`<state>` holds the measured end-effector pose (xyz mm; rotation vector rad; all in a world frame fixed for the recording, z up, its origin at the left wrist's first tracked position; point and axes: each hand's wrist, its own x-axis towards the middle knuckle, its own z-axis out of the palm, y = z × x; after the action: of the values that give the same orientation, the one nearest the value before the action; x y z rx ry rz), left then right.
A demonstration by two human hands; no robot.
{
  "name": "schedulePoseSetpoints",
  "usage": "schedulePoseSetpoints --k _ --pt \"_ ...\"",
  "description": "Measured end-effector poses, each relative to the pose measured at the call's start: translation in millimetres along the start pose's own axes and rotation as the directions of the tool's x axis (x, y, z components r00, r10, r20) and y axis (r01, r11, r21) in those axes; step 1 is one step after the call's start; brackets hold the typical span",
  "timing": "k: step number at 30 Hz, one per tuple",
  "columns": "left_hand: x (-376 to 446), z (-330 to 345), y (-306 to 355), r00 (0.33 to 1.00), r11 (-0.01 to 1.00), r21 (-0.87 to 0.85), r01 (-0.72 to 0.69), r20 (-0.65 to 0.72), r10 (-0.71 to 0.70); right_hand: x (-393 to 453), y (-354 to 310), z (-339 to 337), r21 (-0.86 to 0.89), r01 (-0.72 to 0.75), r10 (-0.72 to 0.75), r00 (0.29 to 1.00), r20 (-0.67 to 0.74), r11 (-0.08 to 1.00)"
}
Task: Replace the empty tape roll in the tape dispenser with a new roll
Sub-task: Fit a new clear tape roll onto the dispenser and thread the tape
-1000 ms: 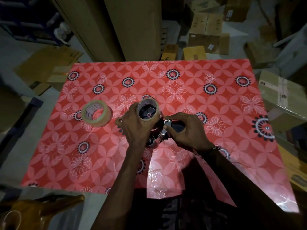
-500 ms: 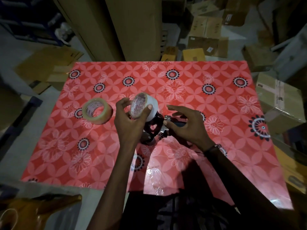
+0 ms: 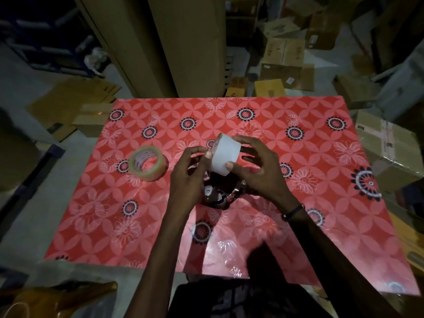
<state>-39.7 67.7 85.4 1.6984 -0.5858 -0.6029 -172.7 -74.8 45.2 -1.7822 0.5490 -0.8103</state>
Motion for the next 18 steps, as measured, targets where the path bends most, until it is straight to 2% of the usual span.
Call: schedulePoseSetpoints --k 2,6,12,18 --pt "5.1 -11.7 2.3 0.998 0.998 0.017 -0.054 0.013 0.054 3.4 -8.3 8.3 0.085 -0.073 0.073 0.997 0.003 0.994" --pt "15.4 -32.8 3.0 0.992 0.992 -0.001 -0.127 0.024 0.127 16.5 -20.6 32.3 0.148 -0.14 0.144 0.989 -0.018 0.979" --pt "31.8 -61.6 5.6 0.991 0.98 -0.167 -0.112 -0.093 0.097 32.0 -34.4 71.3 0.108 -0.165 0.163 0.986 0.024 0.98" --pt "46.3 -89.9 1.6 0.996 0.969 -0.228 -0.094 -0.025 0.091 43.3 -54.9 104.0 0.11 -0.227 0.228 0.974 0.01 0.968"
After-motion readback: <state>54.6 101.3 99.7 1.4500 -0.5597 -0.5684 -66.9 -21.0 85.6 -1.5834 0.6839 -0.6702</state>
